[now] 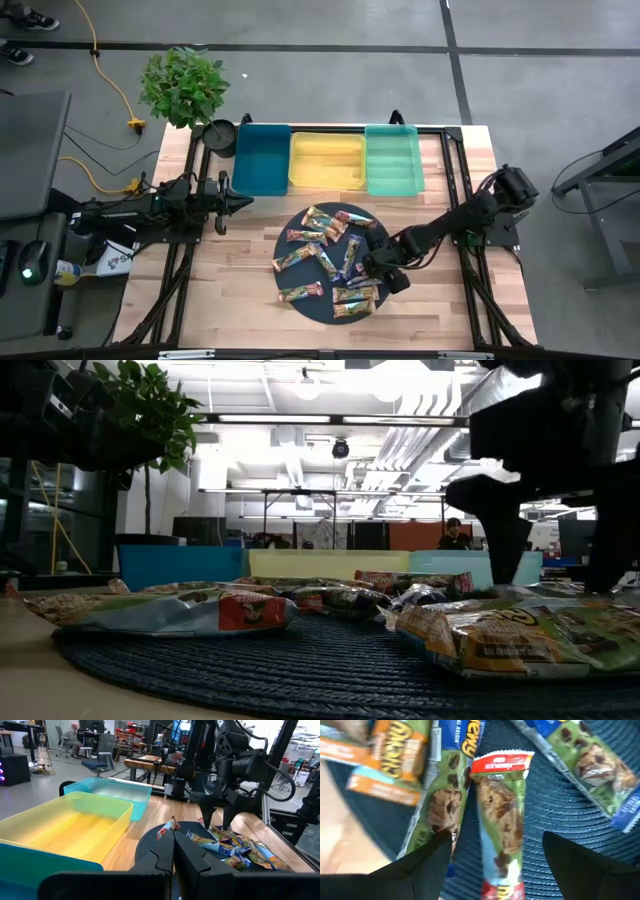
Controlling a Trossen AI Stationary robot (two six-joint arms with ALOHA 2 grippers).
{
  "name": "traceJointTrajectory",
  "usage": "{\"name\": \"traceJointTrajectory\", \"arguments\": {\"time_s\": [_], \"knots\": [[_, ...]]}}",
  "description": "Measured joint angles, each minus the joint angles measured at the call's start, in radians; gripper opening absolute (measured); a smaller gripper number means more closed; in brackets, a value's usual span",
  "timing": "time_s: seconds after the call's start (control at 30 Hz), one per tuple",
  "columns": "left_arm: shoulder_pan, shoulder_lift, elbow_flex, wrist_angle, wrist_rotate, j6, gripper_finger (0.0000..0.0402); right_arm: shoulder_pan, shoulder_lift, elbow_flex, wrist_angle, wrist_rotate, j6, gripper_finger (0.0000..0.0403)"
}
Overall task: Pick and place Granola Bars by type
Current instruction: Put the red granola bar into the green bin
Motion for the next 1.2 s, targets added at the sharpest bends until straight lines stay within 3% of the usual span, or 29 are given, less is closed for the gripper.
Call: {"name": "traceJointTrajectory", "arguments": {"time_s": [0.33, 0.97, 1.2], "knots": [[0.0, 0.0, 0.0, 0.0, 0.0, 0.0, 0.0007, -0.044, 0.003, -0.001, 0.01, 0.023, 0.003, 0.03], [0.0, 0.0, 0.0, 0.0, 0.0, 0.0, 0.0007, -0.056, 0.003, -0.002, -0.06, -0.059, 0.104, 0.03], [0.0, 0.0, 0.0, 0.0, 0.0, 0.0, 0.0007, -0.056, 0.003, -0.033, -0.001, -0.09, 0.127, 0.0288]]}}
